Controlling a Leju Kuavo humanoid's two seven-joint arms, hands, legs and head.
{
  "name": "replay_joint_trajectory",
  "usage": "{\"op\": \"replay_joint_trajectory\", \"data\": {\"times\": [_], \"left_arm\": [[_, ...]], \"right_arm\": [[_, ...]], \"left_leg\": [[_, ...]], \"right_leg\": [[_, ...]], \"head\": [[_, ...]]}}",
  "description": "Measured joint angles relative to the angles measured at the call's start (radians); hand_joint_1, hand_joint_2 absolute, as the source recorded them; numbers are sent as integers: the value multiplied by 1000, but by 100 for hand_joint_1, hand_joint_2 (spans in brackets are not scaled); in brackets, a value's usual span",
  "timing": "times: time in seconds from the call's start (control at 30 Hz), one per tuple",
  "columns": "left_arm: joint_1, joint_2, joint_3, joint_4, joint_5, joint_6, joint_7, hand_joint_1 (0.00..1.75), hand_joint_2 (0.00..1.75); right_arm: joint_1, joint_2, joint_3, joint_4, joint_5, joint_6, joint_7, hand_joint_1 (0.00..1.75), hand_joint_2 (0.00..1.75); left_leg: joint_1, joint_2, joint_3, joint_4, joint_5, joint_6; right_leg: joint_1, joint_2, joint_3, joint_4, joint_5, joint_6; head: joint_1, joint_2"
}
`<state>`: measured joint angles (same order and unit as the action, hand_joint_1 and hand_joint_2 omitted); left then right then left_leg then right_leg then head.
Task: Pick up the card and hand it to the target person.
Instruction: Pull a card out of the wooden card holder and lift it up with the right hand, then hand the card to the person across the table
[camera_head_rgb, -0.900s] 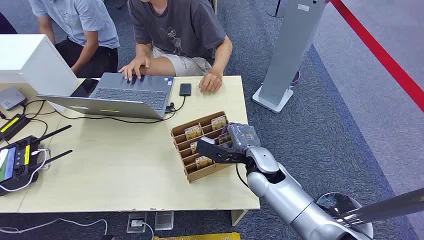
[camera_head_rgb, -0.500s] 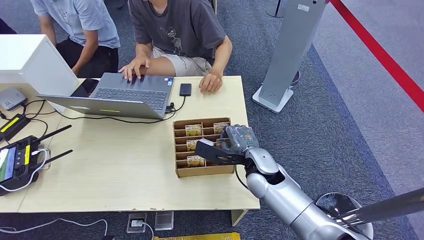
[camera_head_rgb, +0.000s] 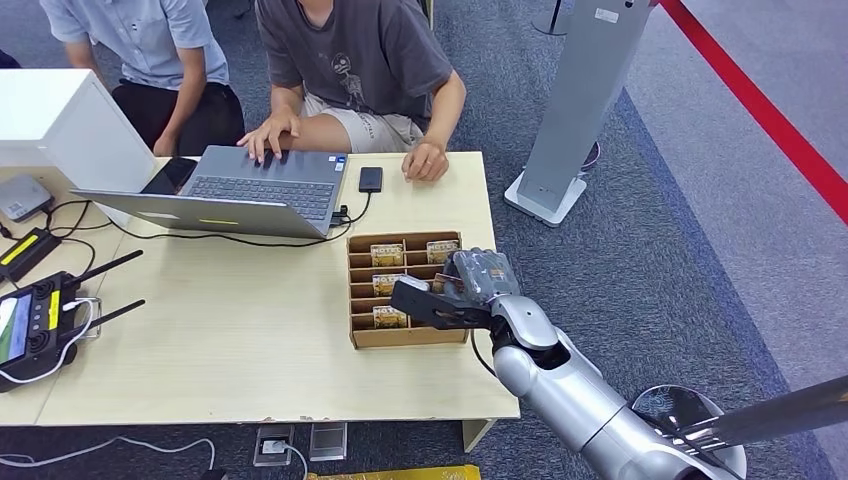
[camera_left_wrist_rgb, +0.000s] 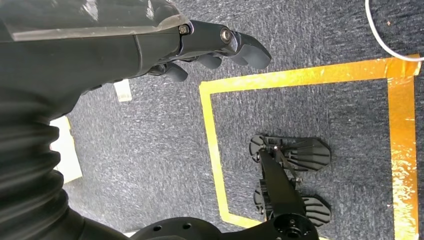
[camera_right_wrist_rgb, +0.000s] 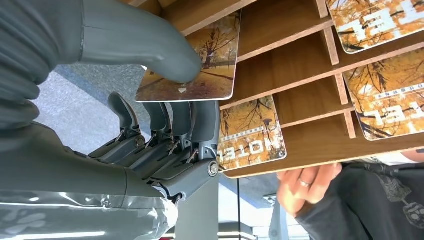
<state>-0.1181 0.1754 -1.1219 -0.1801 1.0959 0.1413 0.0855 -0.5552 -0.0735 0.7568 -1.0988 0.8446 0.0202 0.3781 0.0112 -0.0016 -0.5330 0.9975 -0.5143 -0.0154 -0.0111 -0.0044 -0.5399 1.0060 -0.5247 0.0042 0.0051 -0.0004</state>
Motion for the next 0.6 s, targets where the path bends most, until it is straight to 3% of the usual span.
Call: {"op": "replay_joint_trajectory", "data": {"times": [0.23, 0.6], "left_arm": [[1, 0, 0, 0, 9, -7, 2, 0, 175], [4, 0, 0, 0, 23, -6, 8, 0, 175]], "right_arm": [[8, -13, -12, -103, 4, 5, 19, 141, 175], [-5, -59, -71, -417, -19, 28, 46, 141, 175]], "left_leg": [[0, 0, 0, 0, 0, 0], [0, 0, 0, 0, 0, 0]], "right_leg": [[0, 0, 0, 0, 0, 0], [0, 0, 0, 0, 0, 0]], "head": [[1, 0], [1, 0]]}}
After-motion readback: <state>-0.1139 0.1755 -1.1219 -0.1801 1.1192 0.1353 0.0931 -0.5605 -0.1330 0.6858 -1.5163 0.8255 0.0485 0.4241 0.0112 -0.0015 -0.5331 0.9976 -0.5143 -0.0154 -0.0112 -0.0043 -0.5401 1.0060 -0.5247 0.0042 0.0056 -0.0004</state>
